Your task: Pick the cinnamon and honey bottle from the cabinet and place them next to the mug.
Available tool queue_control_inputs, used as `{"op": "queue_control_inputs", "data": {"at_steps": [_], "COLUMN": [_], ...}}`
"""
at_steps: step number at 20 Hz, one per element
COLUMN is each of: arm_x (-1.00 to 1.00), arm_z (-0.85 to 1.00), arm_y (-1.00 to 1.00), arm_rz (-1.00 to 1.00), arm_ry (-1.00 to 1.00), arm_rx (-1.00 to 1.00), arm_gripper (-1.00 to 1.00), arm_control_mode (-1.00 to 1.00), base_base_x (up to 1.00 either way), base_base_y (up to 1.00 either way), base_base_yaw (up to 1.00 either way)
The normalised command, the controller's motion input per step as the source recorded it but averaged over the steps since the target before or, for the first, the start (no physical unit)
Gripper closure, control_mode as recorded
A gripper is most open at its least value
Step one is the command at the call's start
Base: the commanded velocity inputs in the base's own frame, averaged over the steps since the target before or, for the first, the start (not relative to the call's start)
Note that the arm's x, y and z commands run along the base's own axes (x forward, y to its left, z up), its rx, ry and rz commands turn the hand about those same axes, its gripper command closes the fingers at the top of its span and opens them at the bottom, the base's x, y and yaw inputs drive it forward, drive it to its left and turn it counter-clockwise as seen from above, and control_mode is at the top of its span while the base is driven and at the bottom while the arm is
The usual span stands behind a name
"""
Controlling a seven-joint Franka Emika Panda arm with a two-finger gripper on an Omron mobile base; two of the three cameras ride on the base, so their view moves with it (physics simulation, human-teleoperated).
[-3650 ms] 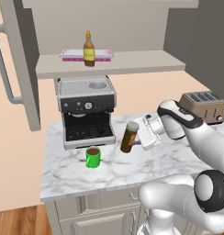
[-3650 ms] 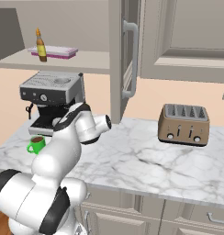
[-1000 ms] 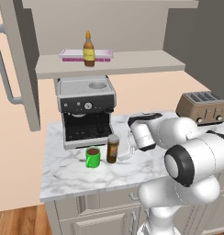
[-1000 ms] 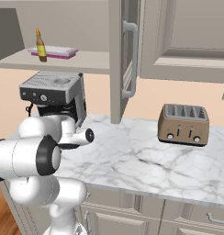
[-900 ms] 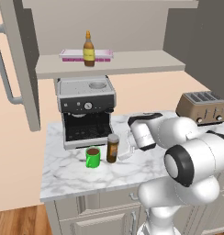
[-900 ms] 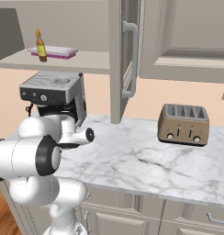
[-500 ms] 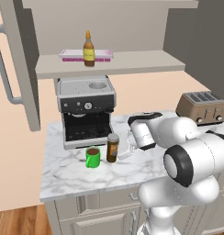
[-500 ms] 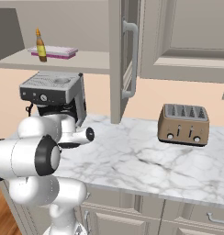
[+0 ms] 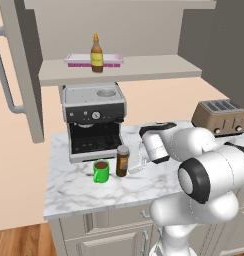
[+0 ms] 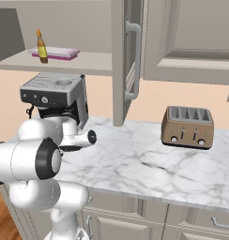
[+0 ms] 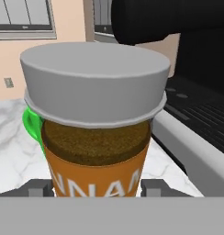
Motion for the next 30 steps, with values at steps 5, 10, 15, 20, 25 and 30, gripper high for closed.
{"op": "queue_control_inputs", "data": {"at_steps": [5,10,15,20,25,30], "arm_x": [0.0,0.0,0.0,0.0,0.0,0.0], "arm_z": [0.0,0.0,0.0,0.0,0.0,0.1], "arm_y": [0.04,0.01,0.0,-0.08,-0.25,-0.56], "arm_rz": [0.0,0.0,0.0,0.0,0.0,-0.01], "arm_ry": [0.0,0.0,0.0,0.0,0.0,0.0], "arm_rx": [0.0,0.0,0.0,0.0,0.01,0.09], "arm_gripper": [-1.0,-1.0,-1.0,-1.0,-1.0,-1.0], "arm_control_mode": [-1.0,-1.0,-1.0,-1.0,-1.0,-1.0], "base_base_x": [0.0,0.0,0.0,0.0,0.0,0.0], "base_base_y": [0.0,0.0,0.0,0.0,0.0,0.0], "base_base_yaw": [0.0,0.0,0.0,0.0,0.0,0.0]}}
